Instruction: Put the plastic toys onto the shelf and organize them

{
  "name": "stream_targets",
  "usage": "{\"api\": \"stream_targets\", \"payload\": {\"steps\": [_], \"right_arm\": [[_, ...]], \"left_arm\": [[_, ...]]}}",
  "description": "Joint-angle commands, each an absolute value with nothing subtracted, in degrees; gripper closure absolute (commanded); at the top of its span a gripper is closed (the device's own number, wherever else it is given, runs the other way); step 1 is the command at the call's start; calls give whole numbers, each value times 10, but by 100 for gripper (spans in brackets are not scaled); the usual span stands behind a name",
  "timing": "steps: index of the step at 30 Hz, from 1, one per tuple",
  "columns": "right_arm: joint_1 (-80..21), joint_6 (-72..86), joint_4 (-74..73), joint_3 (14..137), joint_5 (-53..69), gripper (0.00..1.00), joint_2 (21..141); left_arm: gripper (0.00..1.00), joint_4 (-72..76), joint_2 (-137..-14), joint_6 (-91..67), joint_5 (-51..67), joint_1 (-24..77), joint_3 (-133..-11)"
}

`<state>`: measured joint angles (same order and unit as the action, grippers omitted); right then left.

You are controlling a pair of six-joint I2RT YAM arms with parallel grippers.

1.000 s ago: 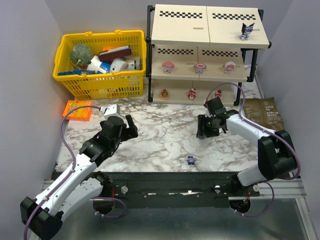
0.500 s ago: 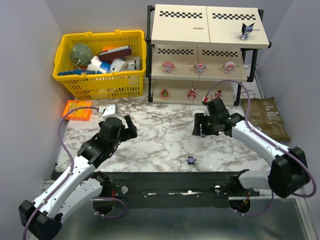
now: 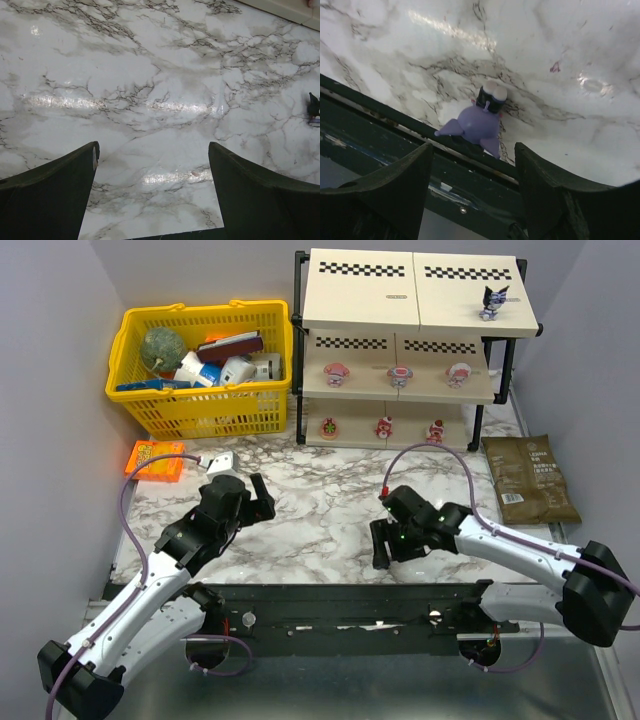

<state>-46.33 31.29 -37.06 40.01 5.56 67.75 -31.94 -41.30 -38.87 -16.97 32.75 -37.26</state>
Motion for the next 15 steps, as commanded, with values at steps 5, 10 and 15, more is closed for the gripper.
{"api": "stream_targets", "payload": {"steps": [5, 10, 15], "right_arm": [[-508, 361, -331, 365, 43, 26, 680], [-528, 368, -305, 376, 22, 26, 734], [-535, 396, -306, 392, -25, 30, 781]], "left_arm": [[1, -334, -415, -380, -146, 329, -379], [1, -342, -412, -373, -147, 329, -383], [1, -349, -408, -368, -146, 329, -384]]}}
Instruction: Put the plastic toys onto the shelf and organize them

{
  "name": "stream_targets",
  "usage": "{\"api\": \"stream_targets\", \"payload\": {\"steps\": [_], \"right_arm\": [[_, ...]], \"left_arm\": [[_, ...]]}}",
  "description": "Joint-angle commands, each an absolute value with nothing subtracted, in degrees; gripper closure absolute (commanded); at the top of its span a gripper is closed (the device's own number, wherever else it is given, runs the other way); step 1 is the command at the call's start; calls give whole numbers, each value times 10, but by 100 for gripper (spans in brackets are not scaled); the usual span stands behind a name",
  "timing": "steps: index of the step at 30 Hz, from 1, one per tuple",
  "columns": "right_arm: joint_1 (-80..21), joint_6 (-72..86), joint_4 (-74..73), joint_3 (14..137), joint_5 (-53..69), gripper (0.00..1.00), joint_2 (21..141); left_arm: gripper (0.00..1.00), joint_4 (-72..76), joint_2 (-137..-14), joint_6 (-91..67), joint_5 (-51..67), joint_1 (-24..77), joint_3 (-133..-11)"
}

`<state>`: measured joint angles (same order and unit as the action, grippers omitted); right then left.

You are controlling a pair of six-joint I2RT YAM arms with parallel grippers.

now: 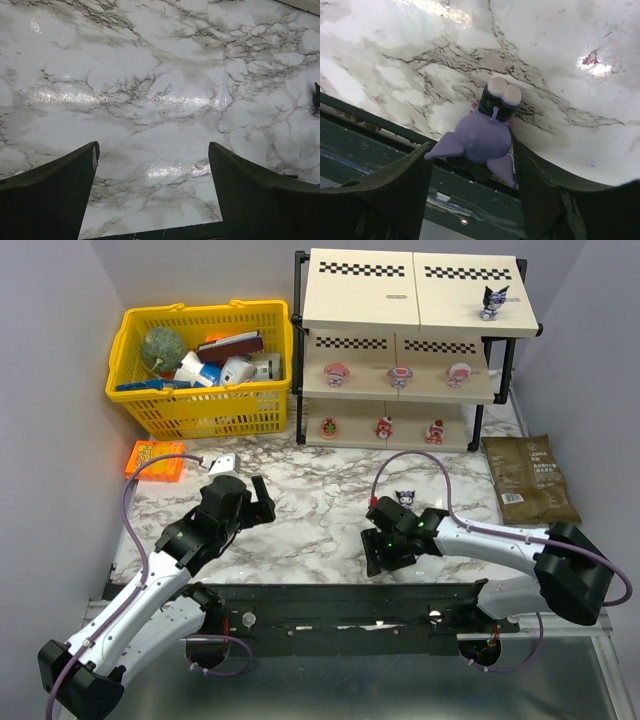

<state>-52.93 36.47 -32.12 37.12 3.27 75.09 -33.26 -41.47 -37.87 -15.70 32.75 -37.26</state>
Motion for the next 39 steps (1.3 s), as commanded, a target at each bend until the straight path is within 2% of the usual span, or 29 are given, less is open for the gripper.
{"api": "stream_targets", "payload": {"steps": [1, 4, 5, 7, 8, 10, 11, 14, 19, 25, 33, 36, 39], "right_arm": [[-535, 402, -312, 398, -41, 32, 797], [-537, 413, -316, 407, -62, 39, 813], [-537, 415, -315, 417, -69, 47, 823], [-537, 415, -324, 424, -76, 55, 827], [-537, 414, -329, 431, -80, 65, 827], [-537, 409, -344, 441, -95, 76, 824], [-537, 405, -351, 447, -100, 86, 823], [-537, 384, -380, 489, -115, 99, 817], [-527, 331, -463, 642, -130, 99, 816], [-454, 248, -557, 829, -98, 99, 821], [-379, 122, -685, 1224, -145, 98, 910], [-360, 93, -694, 1328, -165, 97, 943], [-336, 73, -676, 1362, -157, 96, 954]], "left_arm": [[1, -348, -406, -368, -145, 329, -383], [1, -345, -407, -367, -139, 329, -381], [1, -344, -409, -367, -139, 329, -380], [1, -342, -410, -367, -141, 329, -379], [1, -341, -410, -367, -141, 328, -377], [1, -338, -412, -368, -142, 329, -375], [1, -337, -412, -369, -142, 329, -375], [1, -333, -413, -370, -143, 329, -372], [1, -325, -416, -367, -147, 329, -373], [1, -307, -424, -357, -147, 329, -376], [1, -280, -448, -332, -147, 328, -390], [1, -273, -454, -325, -148, 328, -392], [1, -267, -457, -323, -151, 328, -393]]}}
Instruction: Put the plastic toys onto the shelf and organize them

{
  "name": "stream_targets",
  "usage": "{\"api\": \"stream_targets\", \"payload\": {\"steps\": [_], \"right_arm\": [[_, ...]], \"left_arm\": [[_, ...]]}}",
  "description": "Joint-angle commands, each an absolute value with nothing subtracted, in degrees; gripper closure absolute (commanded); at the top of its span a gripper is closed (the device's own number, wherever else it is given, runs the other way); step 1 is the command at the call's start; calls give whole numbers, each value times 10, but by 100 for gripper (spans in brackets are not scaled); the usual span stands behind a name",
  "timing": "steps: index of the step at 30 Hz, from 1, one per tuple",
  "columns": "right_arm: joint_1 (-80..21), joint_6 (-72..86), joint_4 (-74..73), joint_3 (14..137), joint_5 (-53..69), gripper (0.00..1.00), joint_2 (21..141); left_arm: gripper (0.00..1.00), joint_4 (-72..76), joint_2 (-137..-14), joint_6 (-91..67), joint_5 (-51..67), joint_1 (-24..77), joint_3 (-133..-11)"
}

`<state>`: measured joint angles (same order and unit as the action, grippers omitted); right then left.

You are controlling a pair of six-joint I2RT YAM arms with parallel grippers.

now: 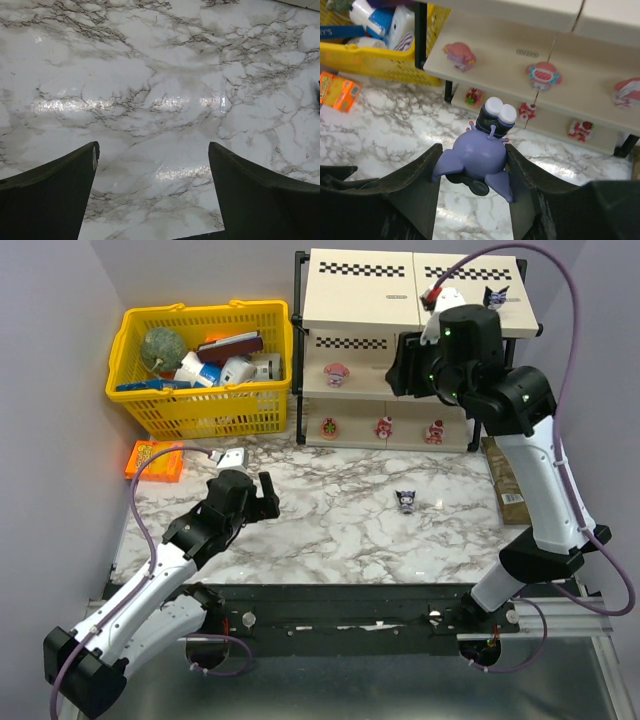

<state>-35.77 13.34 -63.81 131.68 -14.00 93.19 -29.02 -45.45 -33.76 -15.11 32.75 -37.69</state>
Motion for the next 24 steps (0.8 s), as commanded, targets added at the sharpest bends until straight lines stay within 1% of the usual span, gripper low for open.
{"api": "stream_targets", "payload": {"steps": [1, 8, 12, 15, 16, 17, 18, 19, 20, 21, 22, 24], "right_arm": [[-331, 71, -670, 1371, -153, 96, 959], [-284, 54, -609, 1383, -116, 94, 960], [-265, 49, -591, 1387, -90, 93, 968], [-260, 27, -582, 1371, -34, 94, 960], [-259, 18, -577, 1357, 24, 94, 950], [-259, 6, -570, 1335, 55, 95, 935], [-260, -30, -543, 1301, 86, 95, 919], [-259, -46, -527, 1228, 147, 95, 874], [-259, -62, -511, 1183, 180, 95, 852], [-259, -91, -481, 1145, 209, 95, 829], [-260, -104, -469, 1077, 263, 95, 787], [-260, -135, -454, 1033, 310, 95, 754]], "left_arm": [[1, -263, -458, -322, -150, 328, -393], [1, -247, -466, -319, -142, 328, -400], [1, -228, -475, -307, -114, 328, -422], [1, -198, -498, -284, -88, 327, -458], [1, -190, -509, -280, -80, 328, -474], [1, -190, -519, -278, -68, 328, -495], [1, -195, -549, -285, -63, 328, -550], [1, -219, -568, -293, -60, 328, -583], [1, -237, -585, -303, -41, 327, -620], [1, -254, -623, -313, -23, 326, -697], [1, -286, -642, -320, -5, 325, -735], [1, -309, -687, -334, 57, 324, -826]]}}
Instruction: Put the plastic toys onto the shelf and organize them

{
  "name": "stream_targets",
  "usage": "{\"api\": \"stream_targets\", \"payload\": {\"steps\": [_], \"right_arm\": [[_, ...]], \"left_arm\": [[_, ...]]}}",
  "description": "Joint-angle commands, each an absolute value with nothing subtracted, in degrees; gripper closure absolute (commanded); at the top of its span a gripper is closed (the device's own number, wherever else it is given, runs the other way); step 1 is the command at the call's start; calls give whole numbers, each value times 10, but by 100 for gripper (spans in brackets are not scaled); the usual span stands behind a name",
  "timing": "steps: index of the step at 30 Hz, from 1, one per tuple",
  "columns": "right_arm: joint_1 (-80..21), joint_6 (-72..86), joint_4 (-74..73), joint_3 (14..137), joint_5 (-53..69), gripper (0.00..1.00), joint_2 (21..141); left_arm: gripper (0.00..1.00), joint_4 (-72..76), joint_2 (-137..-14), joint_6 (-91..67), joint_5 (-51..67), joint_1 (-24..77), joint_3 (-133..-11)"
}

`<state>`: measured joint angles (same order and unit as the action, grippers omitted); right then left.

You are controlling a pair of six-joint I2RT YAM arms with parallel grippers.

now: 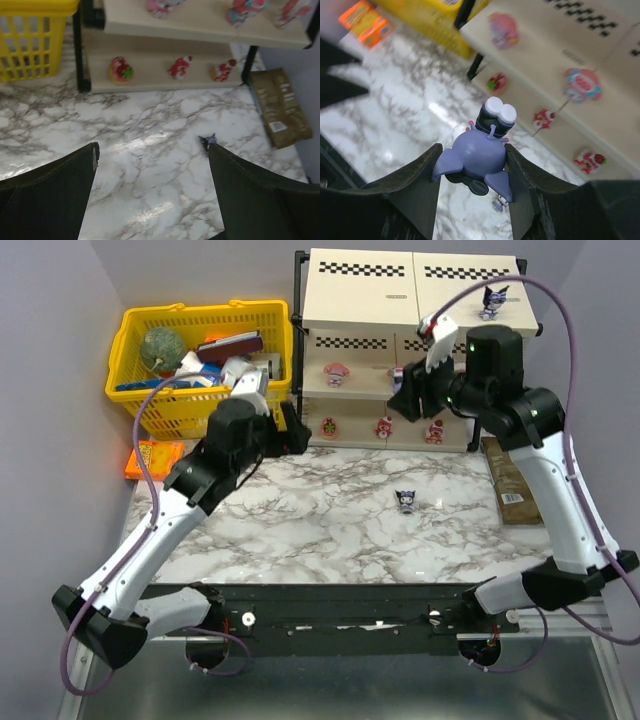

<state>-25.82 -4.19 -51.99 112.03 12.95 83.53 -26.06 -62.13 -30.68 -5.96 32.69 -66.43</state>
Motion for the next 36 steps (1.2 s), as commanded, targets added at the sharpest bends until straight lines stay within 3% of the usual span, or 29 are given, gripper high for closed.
{"api": "stream_targets", "payload": {"steps": [1, 10, 31, 34, 36], "right_arm": [[-260, -142, -452, 1014, 355, 95, 742], [-260, -151, -461, 976, 528, 96, 693], [-309, -174, -505, 1028, 465, 99, 763], [-310, -170, -497, 1028, 459, 99, 764], [-310, -165, -490, 1026, 457, 99, 763]], "left_arm": [[1, -313, -699, -346, 84, 323, -848], [1, -187, -773, -481, 357, 319, -883], [1, -62, -769, -565, 421, 339, -860], [8, -75, -766, -560, 423, 339, -854], [19, -89, -768, -553, 426, 339, -854]]}}
